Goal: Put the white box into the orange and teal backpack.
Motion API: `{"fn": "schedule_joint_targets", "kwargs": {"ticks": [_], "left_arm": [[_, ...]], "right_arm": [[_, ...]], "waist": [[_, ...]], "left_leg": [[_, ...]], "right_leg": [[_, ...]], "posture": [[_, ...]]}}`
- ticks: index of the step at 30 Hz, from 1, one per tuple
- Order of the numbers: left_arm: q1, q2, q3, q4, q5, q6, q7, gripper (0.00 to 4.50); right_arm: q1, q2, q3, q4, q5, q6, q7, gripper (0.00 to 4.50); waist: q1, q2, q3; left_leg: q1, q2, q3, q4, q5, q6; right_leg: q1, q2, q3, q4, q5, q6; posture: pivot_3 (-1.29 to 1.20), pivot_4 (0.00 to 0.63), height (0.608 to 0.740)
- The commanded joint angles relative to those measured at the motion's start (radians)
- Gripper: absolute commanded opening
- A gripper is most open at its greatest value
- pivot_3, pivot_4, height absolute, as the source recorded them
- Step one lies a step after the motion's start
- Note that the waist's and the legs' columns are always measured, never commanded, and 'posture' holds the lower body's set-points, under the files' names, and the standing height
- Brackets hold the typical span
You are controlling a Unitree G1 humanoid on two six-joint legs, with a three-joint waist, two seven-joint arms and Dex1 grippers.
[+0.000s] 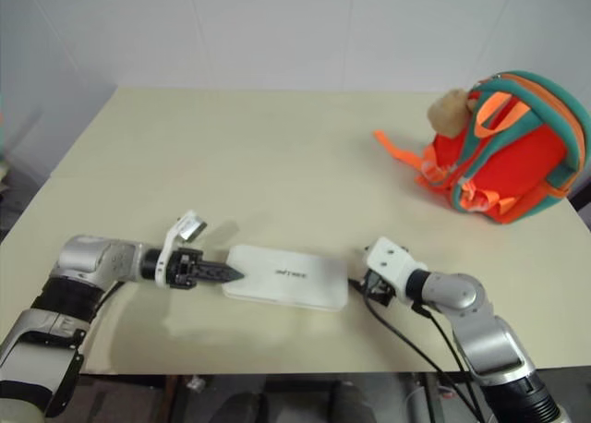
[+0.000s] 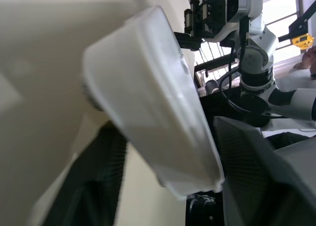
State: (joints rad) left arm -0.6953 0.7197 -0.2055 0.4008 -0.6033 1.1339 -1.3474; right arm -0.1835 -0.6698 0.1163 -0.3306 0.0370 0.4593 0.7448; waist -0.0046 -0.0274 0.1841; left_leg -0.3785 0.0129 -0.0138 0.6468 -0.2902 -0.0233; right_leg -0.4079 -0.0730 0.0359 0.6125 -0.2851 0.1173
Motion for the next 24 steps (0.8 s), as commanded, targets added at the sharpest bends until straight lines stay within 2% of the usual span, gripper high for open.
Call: {"fn": "schedule_joint_targets", "kwargs": {"ticks": [1,3,15,24], "left_arm": [[-0.024,0.0,-0.006,-0.003,0.017,0.008,-0.004,1.45],[-0.025,-0.002,-0.007,-0.002,0.021,0.008,-0.006,1.22],[-0.001,0.003,-0.005,-0.049,0.019,-0.008,-0.017,1.22],[0.034,0.004,0.119,-0.114,-0.047,0.024,0.023,1.22]], "right_arm": [[0.011,-0.009,0.003,-0.022,0.009,-0.007,0.014,4.5],[0.012,-0.009,0.003,-0.022,0.009,-0.009,0.015,4.5],[0.007,-0.008,0.002,-0.02,0.01,-0.018,0.02,4.5],[0.043,-0.027,-0.033,-0.041,0.025,-0.02,0.021,4.5]], "waist": [[0.001,0.0,0.0],[0.001,0.0,0.0],[0.001,0.0,0.0],[0.001,0.0,0.0]], "left_leg": [[0.0,0.0,0.0,0.0,0.0,0.0],[0.0,0.0,0.0,0.0,0.0,0.0],[0.0,0.0,0.0,0.0,0.0,0.0],[0.0,0.0,0.0,0.0,0.0,0.0]], "right_leg": [[0.0,0.0,0.0,0.0,0.0,0.0],[0.0,0.0,0.0,0.0,0.0,0.0],[0.0,0.0,0.0,0.0,0.0,0.0],[0.0,0.0,0.0,0.0,0.0,0.0]], "posture": [[0.0,0.15,0.74],[0.0,0.15,0.74],[0.0,0.15,0.74],[0.0,0.15,0.74]]}}
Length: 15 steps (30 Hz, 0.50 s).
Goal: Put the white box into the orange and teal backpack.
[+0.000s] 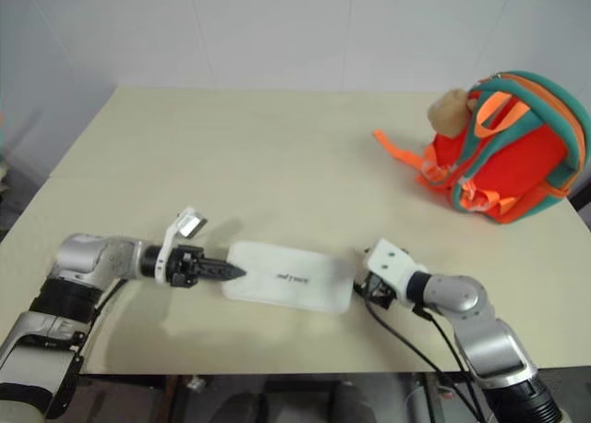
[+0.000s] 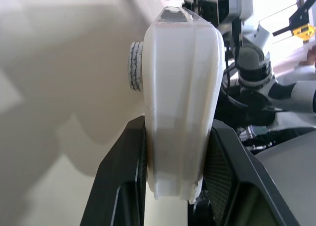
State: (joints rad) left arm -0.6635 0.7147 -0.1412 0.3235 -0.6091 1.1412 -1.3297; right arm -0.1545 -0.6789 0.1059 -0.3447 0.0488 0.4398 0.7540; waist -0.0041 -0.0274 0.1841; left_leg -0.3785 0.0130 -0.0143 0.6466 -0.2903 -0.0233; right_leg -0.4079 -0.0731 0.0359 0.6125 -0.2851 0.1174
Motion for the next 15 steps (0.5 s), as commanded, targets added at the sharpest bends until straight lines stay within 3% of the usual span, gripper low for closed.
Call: {"fn": "schedule_joint_targets", "kwargs": {"ticks": [1,7,15], "left_arm": [[0.006,0.008,0.074,-0.041,-0.048,0.027,0.017,1.22],[-0.001,-0.031,0.189,-0.016,-0.088,0.122,0.127,1.22],[-0.001,-0.088,0.368,-0.047,-0.152,0.226,0.289,1.22]], "right_arm": [[0.017,-0.021,-0.032,-0.03,0.018,0.0,0.012,4.5],[0.041,-0.038,-0.092,-0.04,0.05,0.005,0.012,4.5],[0.033,0.018,-0.305,-0.078,0.204,0.107,-0.061,4.5]], "waist": [[0.0,0.0,0.0],[0.001,0.0,0.0],[-0.001,0.0,0.0]], "left_leg": [[0.0,0.0,0.0,0.0,0.0,0.0],[0.0,0.0,0.0,0.001,0.0,0.0],[-0.001,0.0,-0.002,0.0,0.0,0.0]], "right_leg": [[0.0,0.0,0.0,0.0,0.0,0.0],[0.0,0.0,0.0,0.0,0.0,0.0],[-0.001,0.0,0.0,0.0,0.001,0.001]], "posture": [[0.0,0.15,0.74],[0.0,0.15,0.74],[0.0,0.15,0.74]]}}
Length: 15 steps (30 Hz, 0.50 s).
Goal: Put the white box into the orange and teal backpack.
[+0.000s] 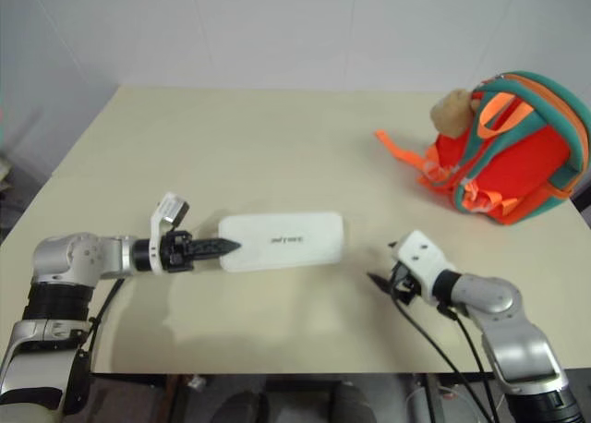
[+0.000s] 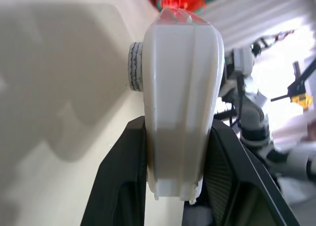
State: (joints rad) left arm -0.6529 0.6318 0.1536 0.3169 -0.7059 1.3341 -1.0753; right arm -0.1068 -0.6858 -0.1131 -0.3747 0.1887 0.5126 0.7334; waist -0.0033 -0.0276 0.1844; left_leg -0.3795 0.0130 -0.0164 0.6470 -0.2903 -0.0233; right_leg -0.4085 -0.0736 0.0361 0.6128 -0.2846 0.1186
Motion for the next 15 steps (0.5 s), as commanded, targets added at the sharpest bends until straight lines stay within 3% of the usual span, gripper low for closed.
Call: {"fn": "schedule_joint_targets", "kwargs": {"ticks": [1,9,15], "left_arm": [[-0.017,-0.009,0.094,-0.038,-0.063,0.042,0.051,1.22],[-0.057,-0.04,0.197,-0.027,-0.105,0.134,0.172,1.22],[-0.077,-0.057,0.232,-0.009,-0.124,0.174,0.22,1.22]], "right_arm": [[-0.02,0.038,-0.116,-0.048,0.085,0.05,-0.057,4.5],[-0.109,0.05,-0.312,0.13,0.174,0.027,-0.124,4.5],[-0.226,-0.003,-0.348,0.383,0.152,-0.078,-0.131,4.5]], "waist": [[-0.002,0.0,0.0],[0.001,0.0,0.0],[-0.001,0.0,0.0]], "left_leg": [[0.0,0.0,0.0,0.0,0.0,0.0],[0.0,-0.001,0.0,0.0,0.0,0.0],[0.0,-0.002,0.002,-0.001,0.0,0.0]], "right_leg": [[0.0,0.0,0.0,0.0,0.0,0.0],[0.0,-0.002,0.0,0.001,0.0,0.001],[-0.001,-0.003,0.001,-0.001,0.001,0.001]], "posture": [[0.0,0.15,0.74],[0.0,0.15,0.74],[0.0,0.15,0.74]]}}
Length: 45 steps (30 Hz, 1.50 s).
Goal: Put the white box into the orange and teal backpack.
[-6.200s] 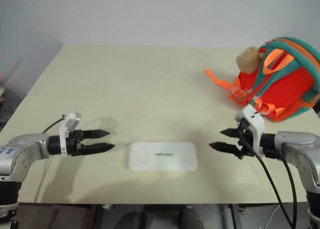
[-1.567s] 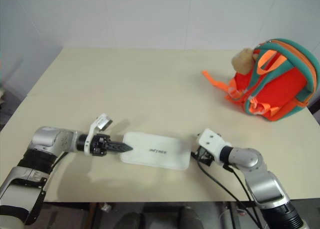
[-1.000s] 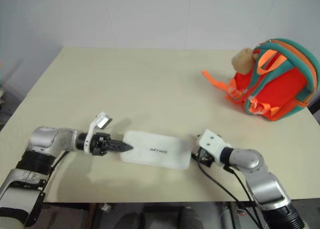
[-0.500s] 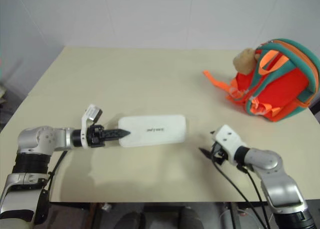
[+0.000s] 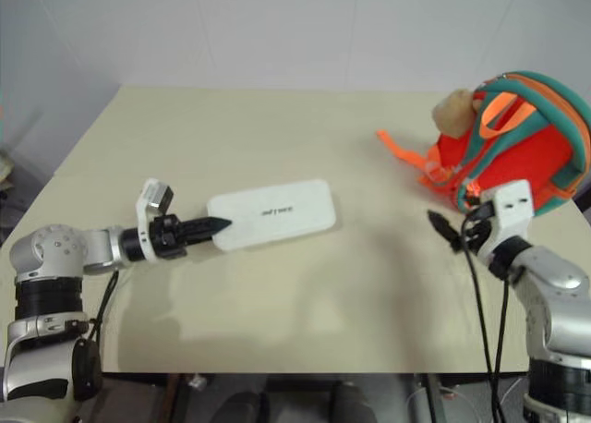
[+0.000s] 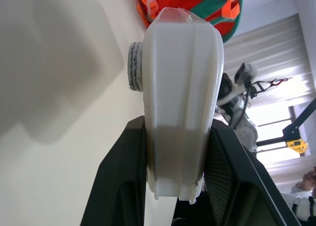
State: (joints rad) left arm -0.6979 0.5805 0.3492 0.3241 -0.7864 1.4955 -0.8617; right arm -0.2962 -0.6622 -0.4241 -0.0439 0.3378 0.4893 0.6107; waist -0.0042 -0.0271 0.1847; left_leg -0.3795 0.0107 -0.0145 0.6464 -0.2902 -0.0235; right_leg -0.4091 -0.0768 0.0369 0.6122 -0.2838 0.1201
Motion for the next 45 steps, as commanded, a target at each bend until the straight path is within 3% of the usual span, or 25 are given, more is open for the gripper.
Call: {"fn": "schedule_joint_targets", "kwargs": {"ticks": [1,10,25,37,45], "left_arm": [[-0.032,-0.008,0.04,-0.018,-0.045,0.015,0.012,1.22],[-0.019,-0.027,0.065,-0.037,-0.071,0.034,0.049,1.22],[0.018,-0.043,0.111,-0.087,-0.106,0.07,0.108,1.22],[0.032,-0.056,0.155,-0.134,-0.127,0.113,0.154,1.22],[0.061,-0.057,0.179,-0.169,-0.157,0.119,0.186,1.22]], "right_arm": [[-0.051,-0.029,-0.036,0.078,0.004,-0.066,-0.008,4.5],[-0.211,-0.024,-0.014,0.325,-0.023,-0.192,-0.043,4.5],[-0.457,0.006,0.054,0.695,-0.019,-0.332,0.037,4.5],[-0.698,0.033,0.096,1.113,-0.083,-0.549,0.024,4.5],[-0.766,0.038,0.098,1.223,-0.115,-0.617,-0.008,4.5]], "waist": [[0.0,0.0,0.0],[-0.013,0.0,0.0],[-0.028,0.0,0.0],[-0.031,0.001,0.0],[-0.032,0.001,0.0]], "left_leg": [[0.0,0.0,0.0,-0.001,0.0,0.0],[0.0,0.001,0.003,0.0,0.001,-0.002],[-0.001,0.001,0.006,-0.001,0.0,-0.004],[-0.001,0.001,0.01,-0.002,0.004,-0.011],[-0.003,0.001,0.01,-0.001,0.003,-0.011]], "right_leg": [[0.0,0.0,0.0,0.0,0.0,0.0],[0.0,0.001,0.0,0.0,0.001,0.001],[0.0,0.001,0.002,0.0,0.002,0.004],[-0.001,0.001,0.003,-0.002,0.003,0.005],[-0.002,0.001,0.003,-0.003,0.003,0.005]], "posture": [[0.0,0.15,0.74],[0.0,0.15,0.74],[0.0,0.15,0.74],[0.0,0.15,0.74],[0.0,0.15,0.74]]}}
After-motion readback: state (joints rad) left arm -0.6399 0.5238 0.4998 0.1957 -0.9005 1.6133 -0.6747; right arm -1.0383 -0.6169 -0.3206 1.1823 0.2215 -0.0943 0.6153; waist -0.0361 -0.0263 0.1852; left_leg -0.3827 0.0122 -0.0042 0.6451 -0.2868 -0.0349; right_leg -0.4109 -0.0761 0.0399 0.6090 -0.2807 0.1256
